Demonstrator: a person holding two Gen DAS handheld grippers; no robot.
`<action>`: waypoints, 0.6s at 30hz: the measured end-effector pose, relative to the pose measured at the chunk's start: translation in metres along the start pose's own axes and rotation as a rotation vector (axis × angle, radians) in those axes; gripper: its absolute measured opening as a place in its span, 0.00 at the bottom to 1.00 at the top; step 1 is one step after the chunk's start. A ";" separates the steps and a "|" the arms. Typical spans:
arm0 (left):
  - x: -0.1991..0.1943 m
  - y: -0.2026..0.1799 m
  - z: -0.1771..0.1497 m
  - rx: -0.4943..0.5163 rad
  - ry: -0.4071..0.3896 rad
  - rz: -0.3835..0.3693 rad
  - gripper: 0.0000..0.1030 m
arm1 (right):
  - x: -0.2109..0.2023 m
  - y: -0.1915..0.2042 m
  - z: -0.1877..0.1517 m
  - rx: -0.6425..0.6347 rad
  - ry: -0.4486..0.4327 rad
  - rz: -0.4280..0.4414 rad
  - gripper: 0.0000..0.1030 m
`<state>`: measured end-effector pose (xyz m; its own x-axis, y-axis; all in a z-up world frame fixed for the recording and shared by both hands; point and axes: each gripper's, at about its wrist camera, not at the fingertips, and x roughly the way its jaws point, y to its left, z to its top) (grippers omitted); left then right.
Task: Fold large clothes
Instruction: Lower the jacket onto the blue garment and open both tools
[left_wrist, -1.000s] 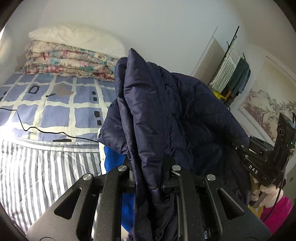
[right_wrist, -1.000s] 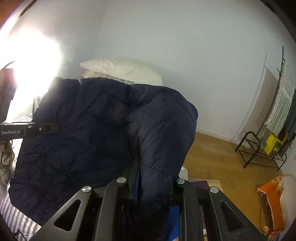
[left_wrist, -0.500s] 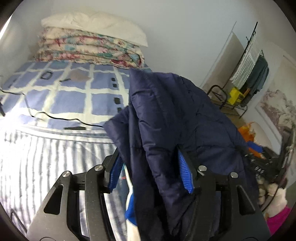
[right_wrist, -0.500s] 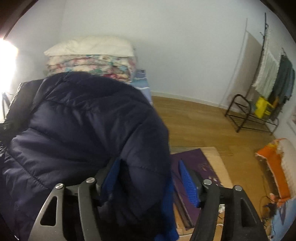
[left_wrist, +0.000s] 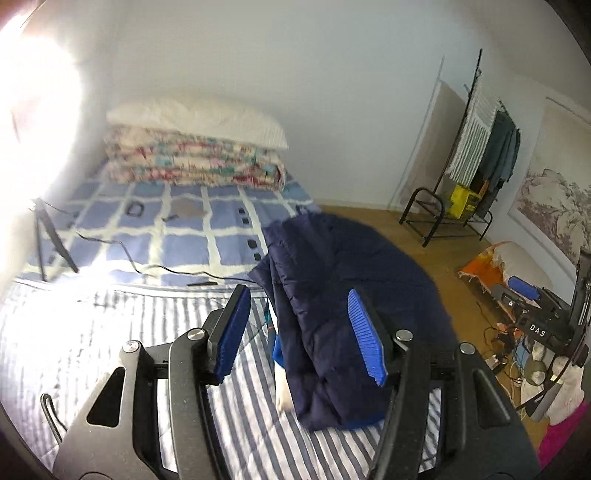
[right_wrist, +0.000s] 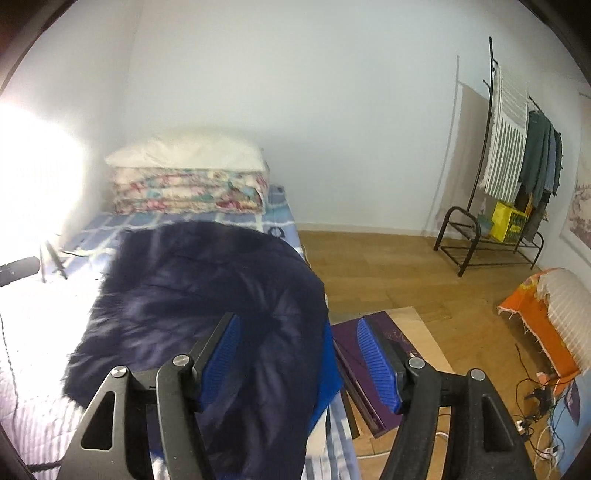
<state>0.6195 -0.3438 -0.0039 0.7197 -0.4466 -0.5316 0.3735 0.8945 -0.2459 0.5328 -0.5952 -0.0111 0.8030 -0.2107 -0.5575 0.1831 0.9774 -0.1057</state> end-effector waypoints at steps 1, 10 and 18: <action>-0.020 -0.003 0.003 0.005 -0.013 -0.005 0.56 | -0.022 0.002 0.002 0.002 -0.016 0.005 0.66; -0.240 -0.020 0.018 0.040 -0.166 -0.023 0.56 | -0.201 0.006 0.016 0.061 -0.105 0.069 0.66; -0.397 -0.037 -0.007 0.078 -0.246 -0.052 0.56 | -0.334 0.024 0.004 0.059 -0.157 0.127 0.67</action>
<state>0.3156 -0.1992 0.2107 0.8153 -0.4927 -0.3042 0.4511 0.8698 -0.1996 0.2710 -0.5016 0.1756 0.8995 -0.0908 -0.4273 0.1041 0.9945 0.0077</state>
